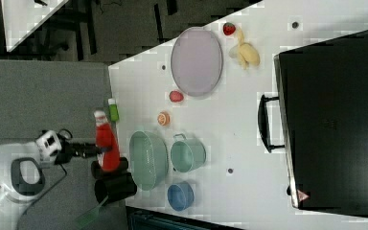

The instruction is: Pick ketchup from strainer and place it on the table

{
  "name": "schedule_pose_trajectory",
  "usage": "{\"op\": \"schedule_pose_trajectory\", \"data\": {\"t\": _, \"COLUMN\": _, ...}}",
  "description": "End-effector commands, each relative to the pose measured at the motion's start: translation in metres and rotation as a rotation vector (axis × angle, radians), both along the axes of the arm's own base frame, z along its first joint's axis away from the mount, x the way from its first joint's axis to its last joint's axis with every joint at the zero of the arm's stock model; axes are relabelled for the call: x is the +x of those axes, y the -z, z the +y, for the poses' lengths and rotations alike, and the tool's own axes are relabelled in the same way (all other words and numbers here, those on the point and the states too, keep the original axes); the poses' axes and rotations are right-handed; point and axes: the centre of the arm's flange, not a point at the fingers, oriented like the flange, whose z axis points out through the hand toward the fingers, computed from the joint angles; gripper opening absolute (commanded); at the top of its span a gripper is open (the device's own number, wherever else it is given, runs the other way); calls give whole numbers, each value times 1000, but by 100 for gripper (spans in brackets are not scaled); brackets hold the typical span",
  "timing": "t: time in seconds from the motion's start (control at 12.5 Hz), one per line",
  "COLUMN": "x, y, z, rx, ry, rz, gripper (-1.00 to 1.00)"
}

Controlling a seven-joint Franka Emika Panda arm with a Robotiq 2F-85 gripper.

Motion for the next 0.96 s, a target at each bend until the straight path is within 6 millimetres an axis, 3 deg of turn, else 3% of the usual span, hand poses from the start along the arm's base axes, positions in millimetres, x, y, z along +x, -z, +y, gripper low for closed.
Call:
{"op": "schedule_pose_trajectory", "data": {"t": 0.08, "x": 48, "y": 14, "z": -112, "rx": -32, "ry": 37, "rz": 45, "gripper": 18}}
{"op": "schedule_pose_trajectory", "data": {"t": 0.32, "x": 69, "y": 18, "z": -200, "rx": -124, "ry": -25, "rz": 17, "gripper": 18}}
{"op": "schedule_pose_trajectory", "data": {"t": 0.48, "x": 74, "y": 23, "z": -243, "rx": -158, "ry": -1, "rz": 25, "gripper": 18}}
{"op": "schedule_pose_trajectory", "data": {"t": 0.72, "x": 59, "y": 56, "z": -286, "rx": -166, "ry": 53, "rz": 96, "gripper": 18}}
{"op": "schedule_pose_trajectory", "data": {"t": 0.96, "x": 38, "y": 101, "z": -306, "rx": -164, "ry": 82, "rz": 103, "gripper": 18}}
